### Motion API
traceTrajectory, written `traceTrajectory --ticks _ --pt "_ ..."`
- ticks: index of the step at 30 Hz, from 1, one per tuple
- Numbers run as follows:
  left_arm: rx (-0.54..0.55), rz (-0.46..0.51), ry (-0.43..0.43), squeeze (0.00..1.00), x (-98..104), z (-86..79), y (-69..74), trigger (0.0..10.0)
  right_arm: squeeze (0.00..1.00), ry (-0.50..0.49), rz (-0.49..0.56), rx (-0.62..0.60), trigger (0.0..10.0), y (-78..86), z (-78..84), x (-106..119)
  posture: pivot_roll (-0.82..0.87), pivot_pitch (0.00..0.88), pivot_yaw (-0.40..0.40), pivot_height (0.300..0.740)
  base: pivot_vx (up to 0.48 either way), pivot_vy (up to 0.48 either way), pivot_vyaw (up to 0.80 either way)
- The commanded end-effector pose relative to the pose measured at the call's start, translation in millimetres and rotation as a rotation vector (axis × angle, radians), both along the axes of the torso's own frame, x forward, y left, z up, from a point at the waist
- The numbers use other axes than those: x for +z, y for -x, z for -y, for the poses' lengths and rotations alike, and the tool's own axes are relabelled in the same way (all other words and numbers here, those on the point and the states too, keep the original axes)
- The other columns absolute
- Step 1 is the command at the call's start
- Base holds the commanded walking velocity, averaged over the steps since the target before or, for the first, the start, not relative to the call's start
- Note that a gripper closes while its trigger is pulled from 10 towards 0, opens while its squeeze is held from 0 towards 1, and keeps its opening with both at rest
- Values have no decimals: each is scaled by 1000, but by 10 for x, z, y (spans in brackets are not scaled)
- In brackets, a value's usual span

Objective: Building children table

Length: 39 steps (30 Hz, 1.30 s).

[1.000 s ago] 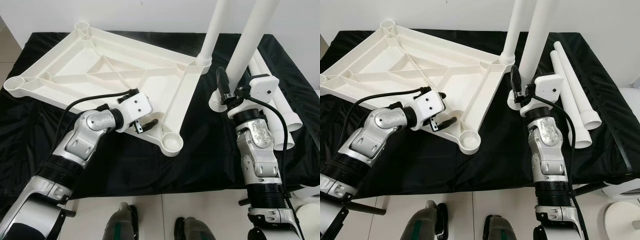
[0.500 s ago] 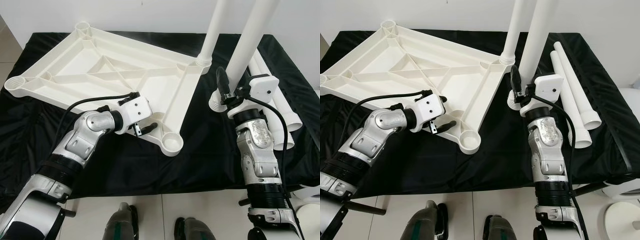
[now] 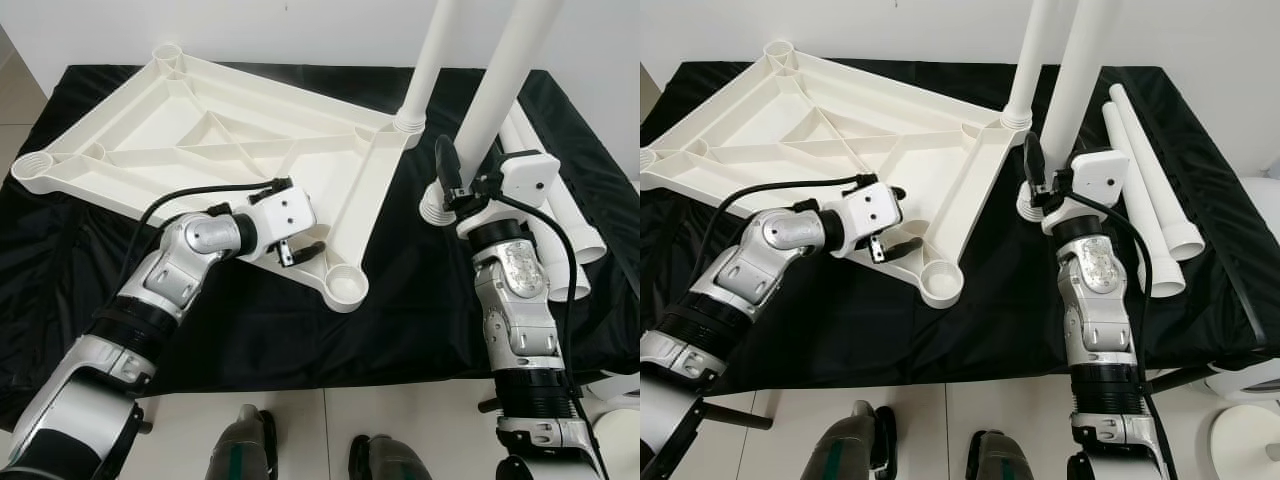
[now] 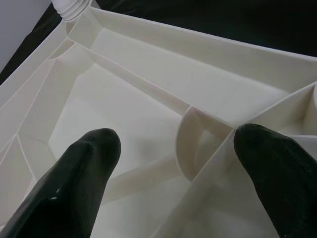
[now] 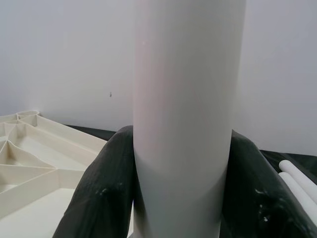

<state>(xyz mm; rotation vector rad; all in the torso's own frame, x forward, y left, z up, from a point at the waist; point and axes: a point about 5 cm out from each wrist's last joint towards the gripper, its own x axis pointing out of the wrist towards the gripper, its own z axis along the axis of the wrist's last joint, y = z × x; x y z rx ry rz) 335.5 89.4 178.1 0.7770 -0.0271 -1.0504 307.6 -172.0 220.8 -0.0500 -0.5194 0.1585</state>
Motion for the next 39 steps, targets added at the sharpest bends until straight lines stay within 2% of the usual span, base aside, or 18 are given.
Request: traceTrajectory --ticks 1,17,39 --pt "-38 -2 -24 0 -27 55 18 10000 0 -7 19 -11 10000 30 29 30 40 94 7 740 0 0 0" --pt "-78 -36 -98 0 -138 -28 71 10000 0 -12 18 -10 10000 40 24 23 46 100 14 740 0 0 0" --pt "-133 -51 -55 0 -134 187 130 10000 0 -21 21 -29 10000 58 44 23 36 108 33 740 0 0 0"
